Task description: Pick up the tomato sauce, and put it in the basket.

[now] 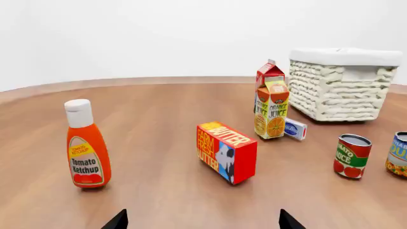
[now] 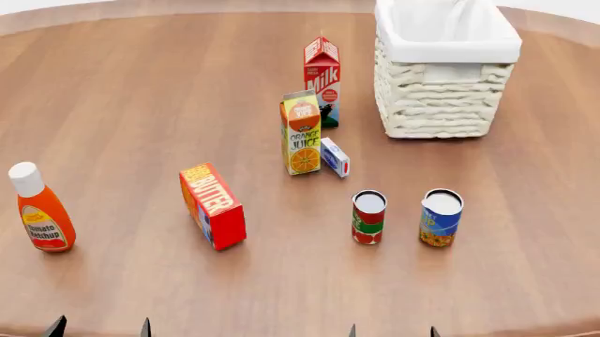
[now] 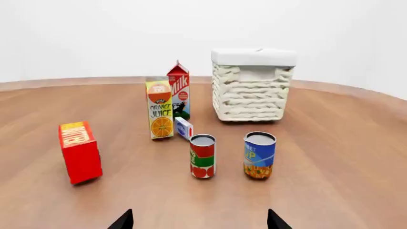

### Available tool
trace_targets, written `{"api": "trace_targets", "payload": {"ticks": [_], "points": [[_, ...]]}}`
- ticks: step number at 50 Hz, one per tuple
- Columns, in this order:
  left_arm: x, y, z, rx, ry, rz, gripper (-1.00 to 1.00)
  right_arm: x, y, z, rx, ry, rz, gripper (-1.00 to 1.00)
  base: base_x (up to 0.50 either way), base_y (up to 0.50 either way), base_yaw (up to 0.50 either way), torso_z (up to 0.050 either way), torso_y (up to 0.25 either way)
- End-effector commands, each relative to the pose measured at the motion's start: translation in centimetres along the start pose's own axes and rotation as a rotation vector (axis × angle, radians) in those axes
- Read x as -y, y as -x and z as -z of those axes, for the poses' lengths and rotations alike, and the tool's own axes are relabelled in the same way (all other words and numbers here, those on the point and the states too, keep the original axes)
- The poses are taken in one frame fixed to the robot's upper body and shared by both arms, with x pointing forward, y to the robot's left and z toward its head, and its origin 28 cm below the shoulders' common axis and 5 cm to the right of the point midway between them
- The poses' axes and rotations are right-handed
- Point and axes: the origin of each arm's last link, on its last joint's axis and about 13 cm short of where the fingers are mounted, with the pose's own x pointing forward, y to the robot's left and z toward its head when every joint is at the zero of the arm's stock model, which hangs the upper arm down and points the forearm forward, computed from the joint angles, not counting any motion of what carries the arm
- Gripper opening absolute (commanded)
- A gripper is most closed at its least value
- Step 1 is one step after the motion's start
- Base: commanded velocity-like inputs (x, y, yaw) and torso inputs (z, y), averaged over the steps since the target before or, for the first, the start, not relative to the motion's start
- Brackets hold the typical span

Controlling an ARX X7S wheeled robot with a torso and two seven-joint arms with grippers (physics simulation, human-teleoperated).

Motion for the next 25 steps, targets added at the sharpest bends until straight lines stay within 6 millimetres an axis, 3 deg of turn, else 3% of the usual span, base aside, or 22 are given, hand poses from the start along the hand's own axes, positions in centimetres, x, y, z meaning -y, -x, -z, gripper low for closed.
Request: {"api": "trace_targets", "payload": {"ticks": [1,6,17,25], "points": [[0.0,0.3,-0.8,0.026,-0.003,-0.002,1.0,-0.1,0.4,-0.9,0.032,-0.007,-0.005,1.0,0.0,0.0,0.0,0.0,0.0],[0.1,1.7,-3.8,0.128,-0.046,-0.011,1.0,-0.1,1.8,-4.8,0.144,-0.004,-0.002,1.0,0.0,0.0,0.0,0.0,0.0],[0.3,4.5,-8.2,0.262,-0.068,-0.024,1.0,-0.4,4.9,-9.3,0.313,-0.046,-0.024,1.0,0.0,0.0,0.0,0.0,0.0],[0.3,7.8,-12.2,0.408,-0.063,-0.032,1.0,-0.6,7.4,-12.6,0.43,-0.054,-0.04,1.0,0.0,0.0,0.0,0.0,0.0]]}}
